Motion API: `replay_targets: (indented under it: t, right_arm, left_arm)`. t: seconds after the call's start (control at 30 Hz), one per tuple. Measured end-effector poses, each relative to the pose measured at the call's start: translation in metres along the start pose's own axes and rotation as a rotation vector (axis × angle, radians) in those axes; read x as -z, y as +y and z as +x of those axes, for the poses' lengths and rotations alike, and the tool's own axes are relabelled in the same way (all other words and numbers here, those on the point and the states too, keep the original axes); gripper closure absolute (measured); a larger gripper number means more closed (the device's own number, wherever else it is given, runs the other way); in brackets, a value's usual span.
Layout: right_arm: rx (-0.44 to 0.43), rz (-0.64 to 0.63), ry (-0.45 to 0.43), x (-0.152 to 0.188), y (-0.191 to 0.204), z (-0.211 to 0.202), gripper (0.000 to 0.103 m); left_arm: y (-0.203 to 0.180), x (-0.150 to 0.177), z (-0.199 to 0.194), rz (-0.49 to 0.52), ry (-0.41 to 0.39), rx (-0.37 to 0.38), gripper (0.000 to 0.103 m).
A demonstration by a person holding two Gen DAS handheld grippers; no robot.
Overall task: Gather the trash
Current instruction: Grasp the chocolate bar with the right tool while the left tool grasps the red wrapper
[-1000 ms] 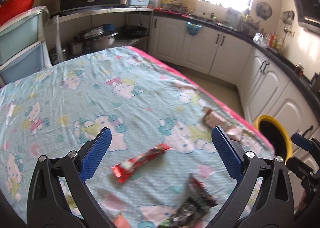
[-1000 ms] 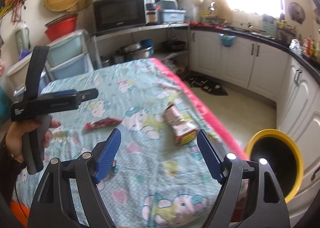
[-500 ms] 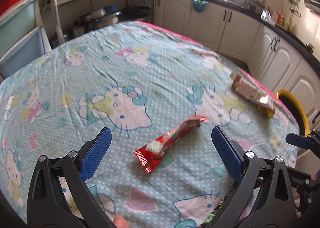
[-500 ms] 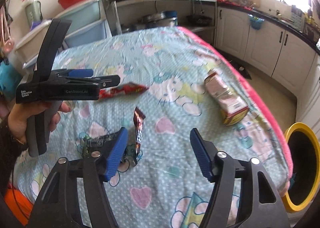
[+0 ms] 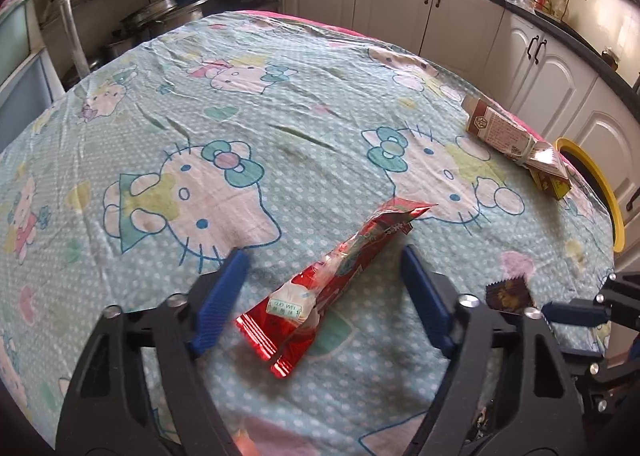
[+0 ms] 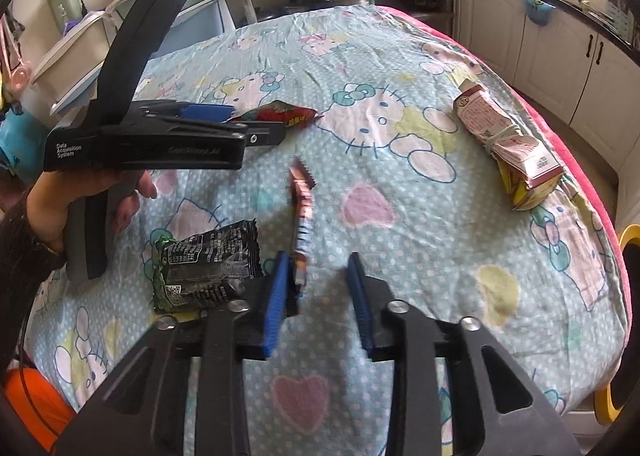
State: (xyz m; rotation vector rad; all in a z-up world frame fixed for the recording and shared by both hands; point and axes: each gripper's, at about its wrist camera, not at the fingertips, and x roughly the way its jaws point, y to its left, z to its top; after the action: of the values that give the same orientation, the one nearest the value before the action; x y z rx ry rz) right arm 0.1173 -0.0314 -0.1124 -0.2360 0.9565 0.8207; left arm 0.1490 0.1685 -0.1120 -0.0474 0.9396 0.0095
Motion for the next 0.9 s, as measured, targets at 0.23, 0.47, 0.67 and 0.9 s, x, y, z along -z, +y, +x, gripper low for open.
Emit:
replay_targets:
  t: [0.23, 0.47, 0.67, 0.9]
  right_arm:
    - [-0.008, -0.012, -0.005, 0.001, 0.002, -0.003, 0.095]
    - [-0.005, -0.008, -0.023, 0.001, 0.001, -0.009, 0.098]
    - [0.003, 0.010, -0.050, 0.006, -0.005, -0.025, 0.098]
    - [0.027, 0.041, -0.092, 0.010, -0.020, -0.049, 0.098]
  left_arm:
    - [0.010, -0.001, -0.004, -0.031, -0.009, -0.007, 0.093]
    - [0.012, 0.005, -0.012, -0.058, -0.007, 0.015, 0.095]
    - [-0.001, 0.004, -0.023, -0.044, -0.020, 0.035, 0.095]
    - [-0.031, -0.010, -0.040, -0.007, -0.065, 0.079, 0.095]
